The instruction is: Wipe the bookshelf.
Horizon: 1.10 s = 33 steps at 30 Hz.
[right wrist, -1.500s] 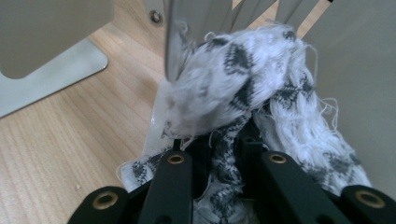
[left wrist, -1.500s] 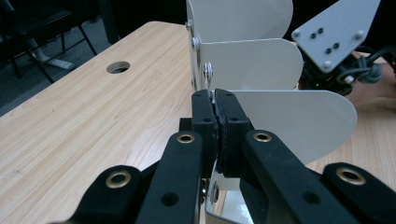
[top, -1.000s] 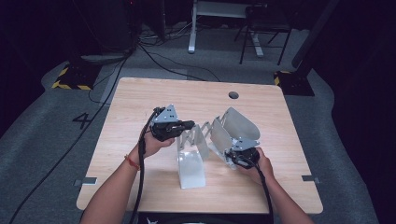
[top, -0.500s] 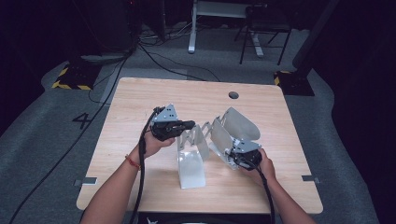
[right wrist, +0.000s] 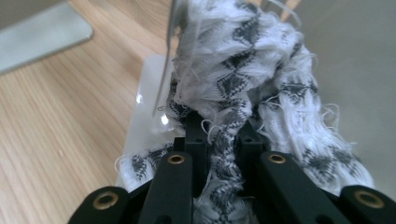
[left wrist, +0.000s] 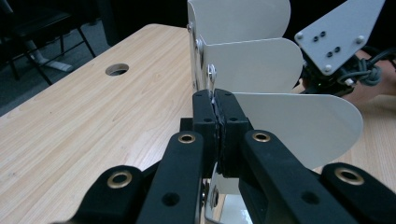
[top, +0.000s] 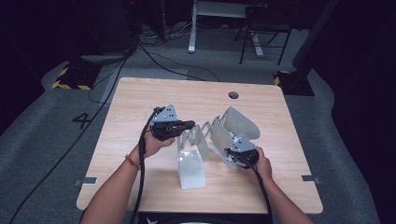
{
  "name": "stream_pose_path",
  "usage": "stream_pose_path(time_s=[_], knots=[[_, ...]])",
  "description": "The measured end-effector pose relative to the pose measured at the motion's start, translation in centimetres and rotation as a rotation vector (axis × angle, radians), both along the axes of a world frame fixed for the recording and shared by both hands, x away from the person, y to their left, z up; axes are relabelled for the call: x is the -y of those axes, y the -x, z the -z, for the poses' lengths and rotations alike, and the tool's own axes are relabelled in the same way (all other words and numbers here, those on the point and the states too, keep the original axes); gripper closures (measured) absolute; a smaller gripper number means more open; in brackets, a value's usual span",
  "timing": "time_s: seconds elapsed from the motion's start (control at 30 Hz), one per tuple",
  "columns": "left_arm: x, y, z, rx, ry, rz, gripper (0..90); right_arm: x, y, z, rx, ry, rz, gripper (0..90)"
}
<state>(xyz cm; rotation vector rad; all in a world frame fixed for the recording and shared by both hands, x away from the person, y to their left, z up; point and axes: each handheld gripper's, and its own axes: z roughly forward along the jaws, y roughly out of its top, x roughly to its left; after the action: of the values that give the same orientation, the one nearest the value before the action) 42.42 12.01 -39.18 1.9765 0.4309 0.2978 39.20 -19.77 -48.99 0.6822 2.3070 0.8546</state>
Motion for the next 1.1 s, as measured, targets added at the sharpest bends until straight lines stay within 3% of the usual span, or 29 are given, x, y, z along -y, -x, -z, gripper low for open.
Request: stream_pose_path(time_s=[0.13, 0.27, 0.63, 0.77, 0.97, 1.1], knots=[[0.0, 0.0, 0.0, 0.002, -0.001, 0.001, 88.6, 1.0, 0.6, -0.9, 0.045, -0.005, 0.015, 80.7], [0.0, 0.0, 0.0, 0.002, 0.0, 0.002, 88.6, 1.9, 1.3, -2.8, 0.125, -0.023, 0.041, 80.8], [0.0, 0.0, 0.1, -0.01, 0.012, 0.002, 88.6, 2.7, 2.5, -9.1, 0.315, -0.155, 0.063, 80.5], [0.0, 0.0, 0.0, 0.003, 0.001, -0.001, 88.6, 2.4, 2.1, -8.6, 0.302, -0.158, 0.046, 80.2], [0.0, 0.0, 0.0, 0.007, 0.0, -0.001, 88.6, 1.8, 1.3, -5.3, 0.216, -0.077, 0.023, 80.4], [0.0, 0.0, 0.0, 0.006, 0.0, 0.0, 88.6, 1.4, 0.9, -2.8, 0.125, -0.061, 0.007, 80.4]])
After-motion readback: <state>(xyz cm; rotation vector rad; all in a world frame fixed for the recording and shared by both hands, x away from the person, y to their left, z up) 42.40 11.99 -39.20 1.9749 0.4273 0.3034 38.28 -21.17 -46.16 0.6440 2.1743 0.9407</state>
